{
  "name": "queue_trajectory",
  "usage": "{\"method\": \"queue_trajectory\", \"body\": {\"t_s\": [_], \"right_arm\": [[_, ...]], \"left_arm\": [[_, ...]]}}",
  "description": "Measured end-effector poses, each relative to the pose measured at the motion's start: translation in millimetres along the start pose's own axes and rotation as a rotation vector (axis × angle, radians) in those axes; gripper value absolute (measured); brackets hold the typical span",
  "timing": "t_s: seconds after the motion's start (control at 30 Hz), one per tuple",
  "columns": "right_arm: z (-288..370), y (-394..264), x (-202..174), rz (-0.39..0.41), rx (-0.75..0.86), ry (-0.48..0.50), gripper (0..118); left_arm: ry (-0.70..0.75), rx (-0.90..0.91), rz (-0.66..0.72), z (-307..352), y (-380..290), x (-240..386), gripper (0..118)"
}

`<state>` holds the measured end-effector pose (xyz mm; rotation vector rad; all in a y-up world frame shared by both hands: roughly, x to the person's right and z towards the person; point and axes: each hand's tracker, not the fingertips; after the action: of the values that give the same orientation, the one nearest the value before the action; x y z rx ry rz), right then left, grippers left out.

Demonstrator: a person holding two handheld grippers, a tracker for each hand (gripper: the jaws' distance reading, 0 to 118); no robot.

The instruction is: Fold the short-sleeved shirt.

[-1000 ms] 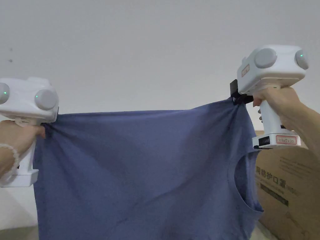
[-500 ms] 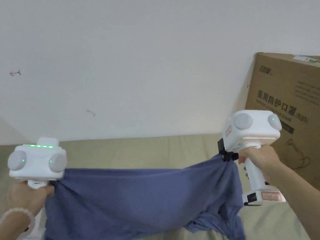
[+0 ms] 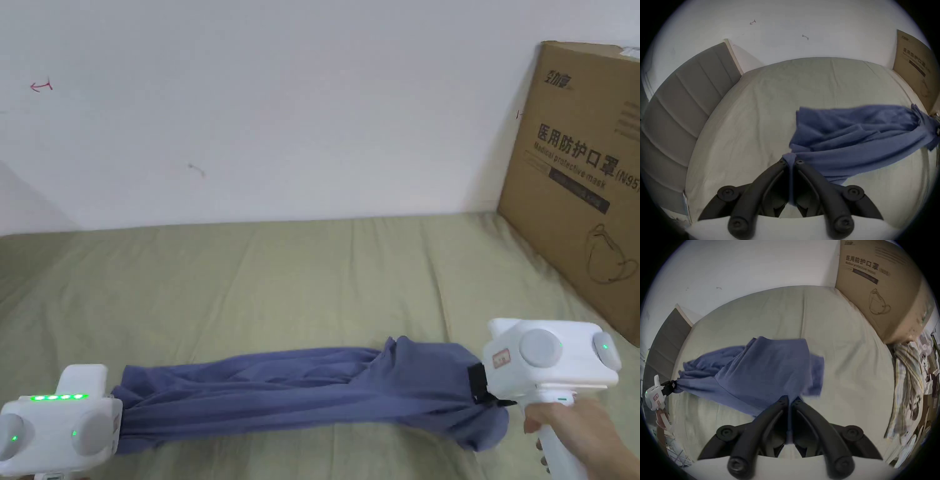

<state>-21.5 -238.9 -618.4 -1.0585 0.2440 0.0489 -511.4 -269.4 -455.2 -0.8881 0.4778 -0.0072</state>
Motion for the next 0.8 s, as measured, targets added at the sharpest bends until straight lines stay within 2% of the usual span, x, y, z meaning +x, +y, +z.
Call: {"method": "queue_trajectory", "body": {"t_s": [0.17, 0.3, 0.4, 0.47, 0.6, 0.73, 0.77, 0.8], "right_arm": [[49.3, -99.7, 0.6, 0.038, -0.002, 0.01, 4], [83.5, -185.6, 6.2, 0.029, -0.018, 0.04, 4], [104.8, -239.9, 10.6, 0.022, -0.05, 0.046, 4], [118.6, -272.3, 9.7, 0.06, -0.072, 0.051, 4], [134.5, -315.6, 11.8, 0.03, -0.097, 0.06, 4], [135.1, -333.6, 16.7, -0.007, -0.104, 0.073, 4], [134.3, -332.9, 18.1, -0.01, -0.103, 0.073, 4], [135.2, -333.0, 17.5, -0.017, -0.094, 0.072, 5]], "left_arm": [[-0.015, 0.007, -0.048, 69.3, -85.3, -23.5, 3], [-0.028, -0.023, -0.139, 110.7, -153.6, -45.0, 3], [-0.047, -0.063, -0.086, 141.9, -195.8, -64.9, 2], [-0.065, -0.073, -0.062, 161.1, -221.3, -74.8, 2], [-0.061, -0.076, -0.071, 193.5, -259.8, -81.9, 2], [-0.07, -0.094, -0.029, 194.9, -277.3, -85.1, 3], [-0.073, -0.091, -0.024, 193.8, -279.1, -84.6, 5], [-0.073, -0.087, -0.024, 193.5, -279.5, -83.3, 14]]}}
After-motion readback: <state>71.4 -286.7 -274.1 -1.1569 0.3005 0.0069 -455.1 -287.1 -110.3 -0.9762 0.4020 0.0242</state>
